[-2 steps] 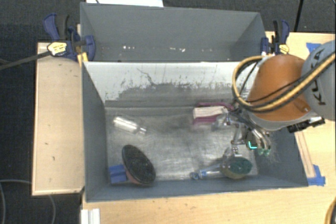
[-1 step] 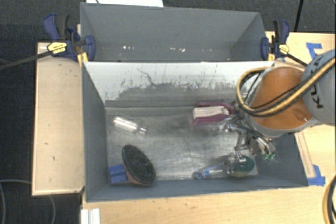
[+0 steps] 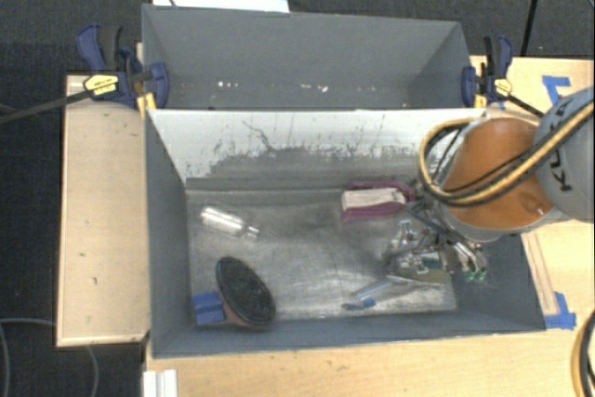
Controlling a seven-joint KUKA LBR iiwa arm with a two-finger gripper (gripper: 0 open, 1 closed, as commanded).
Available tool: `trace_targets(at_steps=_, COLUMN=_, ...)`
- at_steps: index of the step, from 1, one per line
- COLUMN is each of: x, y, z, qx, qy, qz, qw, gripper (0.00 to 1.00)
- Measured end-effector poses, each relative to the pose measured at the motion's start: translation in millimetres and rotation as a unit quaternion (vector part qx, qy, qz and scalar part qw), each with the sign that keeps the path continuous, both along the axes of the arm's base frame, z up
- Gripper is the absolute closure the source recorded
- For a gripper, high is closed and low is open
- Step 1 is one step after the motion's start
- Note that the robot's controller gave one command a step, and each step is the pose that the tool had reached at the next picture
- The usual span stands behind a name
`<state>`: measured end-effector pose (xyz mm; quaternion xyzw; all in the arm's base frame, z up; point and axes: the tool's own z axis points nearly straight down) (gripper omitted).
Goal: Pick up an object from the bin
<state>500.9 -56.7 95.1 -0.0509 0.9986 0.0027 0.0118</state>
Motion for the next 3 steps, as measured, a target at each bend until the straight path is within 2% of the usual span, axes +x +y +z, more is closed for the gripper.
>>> trace_targets(at_steps=1, x=-14.1, y=2.7, z=94.3, qx=-0.004, qy=0.0066, qz=0.011, qw=0.9999, gripper=1.0)
trace_targets(at_steps=2, x=5.8, y=-1.2, z=89.8, qx=-0.003, qy=0.0087, qz=0.0, qw=1.0, gripper=1.0)
trace_targets(at_steps=3, x=4.9, y=-1.0, z=89.7, qx=-0.003, qy=0.0095, qz=0.0, qw=1.0, gripper=0.0)
